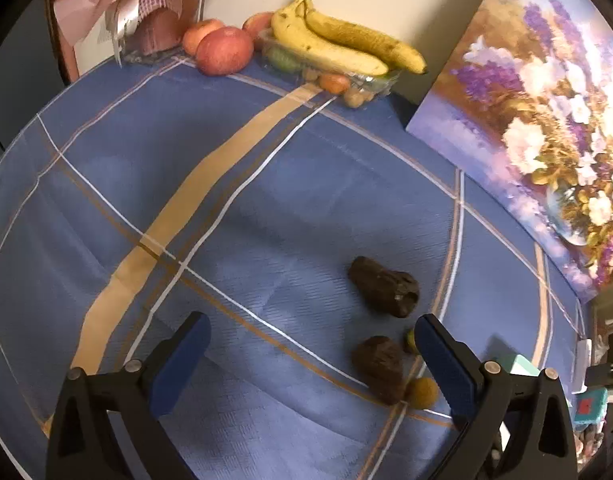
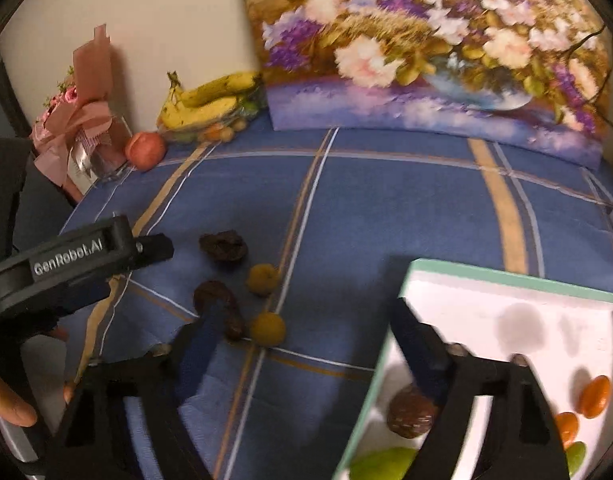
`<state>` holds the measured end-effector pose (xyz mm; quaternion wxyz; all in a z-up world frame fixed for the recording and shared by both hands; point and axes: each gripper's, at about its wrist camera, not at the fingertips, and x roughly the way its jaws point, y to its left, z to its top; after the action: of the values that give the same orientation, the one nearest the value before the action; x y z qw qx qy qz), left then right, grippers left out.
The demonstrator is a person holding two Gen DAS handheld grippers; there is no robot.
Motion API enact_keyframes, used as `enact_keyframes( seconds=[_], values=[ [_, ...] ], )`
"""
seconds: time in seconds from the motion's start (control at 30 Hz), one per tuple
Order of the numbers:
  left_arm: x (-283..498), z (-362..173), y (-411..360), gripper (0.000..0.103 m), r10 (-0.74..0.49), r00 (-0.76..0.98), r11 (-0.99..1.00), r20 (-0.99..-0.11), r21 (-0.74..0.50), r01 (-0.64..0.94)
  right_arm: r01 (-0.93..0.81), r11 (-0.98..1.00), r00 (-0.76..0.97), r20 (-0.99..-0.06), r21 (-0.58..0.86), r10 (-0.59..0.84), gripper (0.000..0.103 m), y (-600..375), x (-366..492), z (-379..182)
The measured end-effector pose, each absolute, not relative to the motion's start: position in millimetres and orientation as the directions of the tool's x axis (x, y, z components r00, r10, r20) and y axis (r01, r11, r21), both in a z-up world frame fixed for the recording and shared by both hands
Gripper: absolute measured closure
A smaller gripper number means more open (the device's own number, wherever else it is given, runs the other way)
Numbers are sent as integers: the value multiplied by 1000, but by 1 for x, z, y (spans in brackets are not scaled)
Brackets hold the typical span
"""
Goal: Organize fruits
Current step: 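Withdraw both open tools from the tray toward the brown fruits, then grasp a brown avocado with the left tool while the right tool grasps a small tan fruit, then carry the avocado with the left tool into the tray while the right tool carries the tan fruit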
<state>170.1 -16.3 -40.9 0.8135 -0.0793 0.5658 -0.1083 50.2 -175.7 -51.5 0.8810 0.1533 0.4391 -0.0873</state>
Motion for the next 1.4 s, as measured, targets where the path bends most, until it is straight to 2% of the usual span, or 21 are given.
enact_keyframes(
  seconds=[0.17,0.23,0.53,0.63,0.73,0.9,1.03,1.17,1.4],
  values=[
    [175,-55,-14,2,-245,306,969,-920,-235,70,250,944,566,-824,216,39,54,-165,63,-67],
    [176,-58,-13,5,-248,296,969,-922,-240,64,241,945,558,-828,223,53,55,-161,66,-70],
    [176,-67,-13,20,-301,251,953,-920,-296,58,250,937,524,-848,245,82,77,-155,73,-87],
    [175,-69,-16,21,-330,236,944,-914,-325,60,260,929,529,-844,263,91,77,-157,71,-87],
    [172,-70,-22,28,-358,217,934,-908,-353,62,281,921,530,-844,269,85,77,-165,67,-85],
    [165,-72,-35,47,-400,188,917,-897,-391,82,310,910,542,-838,274,68,77,-177,59,-77],
    [160,-70,-43,54,-412,178,911,-894,-399,104,319,906,552,-831,280,63,77,-186,53,-70],
    [157,-73,-51,71,-453,153,891,-878,-439,115,319,907,557,-829,276,56,77,-189,50,-65],
    [154,-58,-55,72,-461,185,887,-868,-441,139,322,904,581,-812,280,45,77,-196,46,-53]
  ],
)
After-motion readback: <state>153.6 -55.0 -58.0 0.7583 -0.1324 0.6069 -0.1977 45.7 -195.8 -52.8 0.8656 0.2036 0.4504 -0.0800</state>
